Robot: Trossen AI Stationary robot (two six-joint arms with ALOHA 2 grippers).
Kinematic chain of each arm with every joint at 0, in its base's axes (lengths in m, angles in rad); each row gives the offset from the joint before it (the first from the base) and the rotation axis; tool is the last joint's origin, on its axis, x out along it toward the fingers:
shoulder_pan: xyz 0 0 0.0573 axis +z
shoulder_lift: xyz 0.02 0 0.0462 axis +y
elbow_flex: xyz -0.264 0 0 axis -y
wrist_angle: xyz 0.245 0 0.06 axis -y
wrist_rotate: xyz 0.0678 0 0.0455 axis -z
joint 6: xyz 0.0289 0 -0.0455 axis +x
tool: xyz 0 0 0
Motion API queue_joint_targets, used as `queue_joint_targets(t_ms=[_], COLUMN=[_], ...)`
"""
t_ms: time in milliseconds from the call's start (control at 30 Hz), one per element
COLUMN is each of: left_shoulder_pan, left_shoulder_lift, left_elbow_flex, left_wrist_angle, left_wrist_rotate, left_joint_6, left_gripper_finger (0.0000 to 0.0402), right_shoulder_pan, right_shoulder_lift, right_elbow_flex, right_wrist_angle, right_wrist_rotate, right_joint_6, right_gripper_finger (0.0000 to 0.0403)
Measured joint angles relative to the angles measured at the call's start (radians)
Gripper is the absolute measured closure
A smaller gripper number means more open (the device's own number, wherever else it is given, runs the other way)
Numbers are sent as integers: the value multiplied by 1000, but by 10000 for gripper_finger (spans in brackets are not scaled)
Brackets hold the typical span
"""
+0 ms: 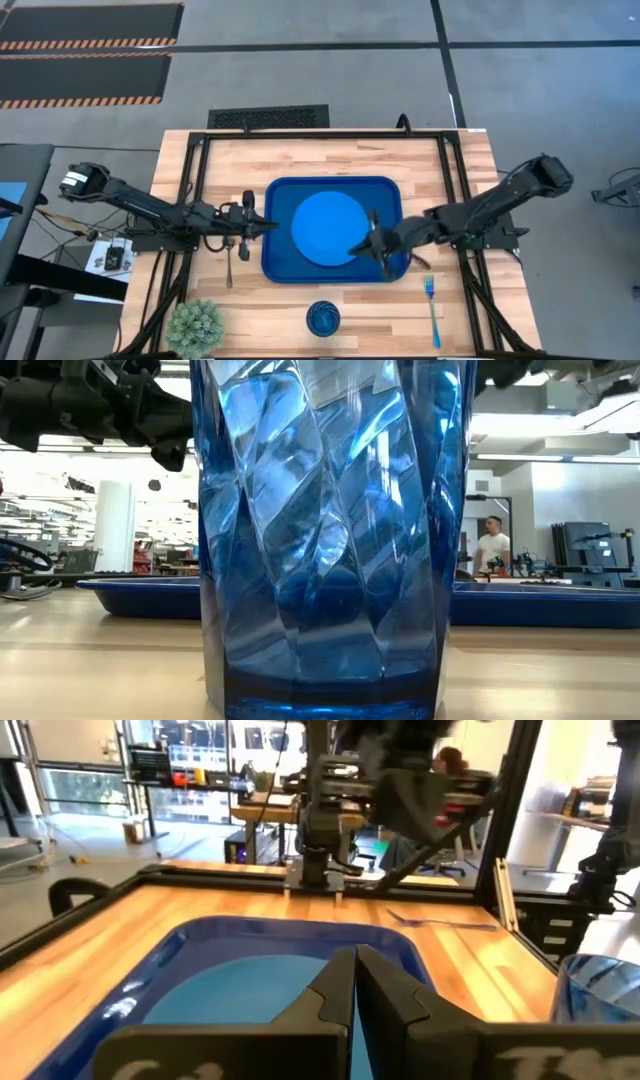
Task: Pick and place plate/cup/fork/spoon on tray
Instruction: Put the blue cup on the dark blue tray to the top right of the blue plate
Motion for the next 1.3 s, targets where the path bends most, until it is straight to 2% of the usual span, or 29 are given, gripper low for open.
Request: queue_joint_targets(t_ms=[100,267,500,700,900,1033,1300], left_shoulder_pan=[13,23,24,24,24,24,24], left_shoulder_lift=[-17,-15,-16,-16,-16,-16,-16], left_elbow_flex=[-9,-9,-9,-9,-9,-9,-9], left_wrist_angle=[-4,0,-9,-13,-37,-37,-61], left_wrist_rotate=[4,109,98,91,89,89,89], left_joint_6=[0,-10,10,9,-11,-19,-36], left_gripper_finger=[401,401,401,401,401,401,401], right_shoulder_pan=[39,90,162,223,286,309,296], right_shoulder_lift=[65,188,376,533,677,753,829], right_elbow_flex=[85,244,507,735,944,1052,1125], right_wrist_angle=[-87,-269,-569,-858,-984,-1005,-1030], right_wrist_rotate=[1,3,2,-9,-11,-10,-9], right_joint_6=[31,95,98,-7,-117,-189,-276], right_gripper_finger=[366,336,262,211,206,215,232])
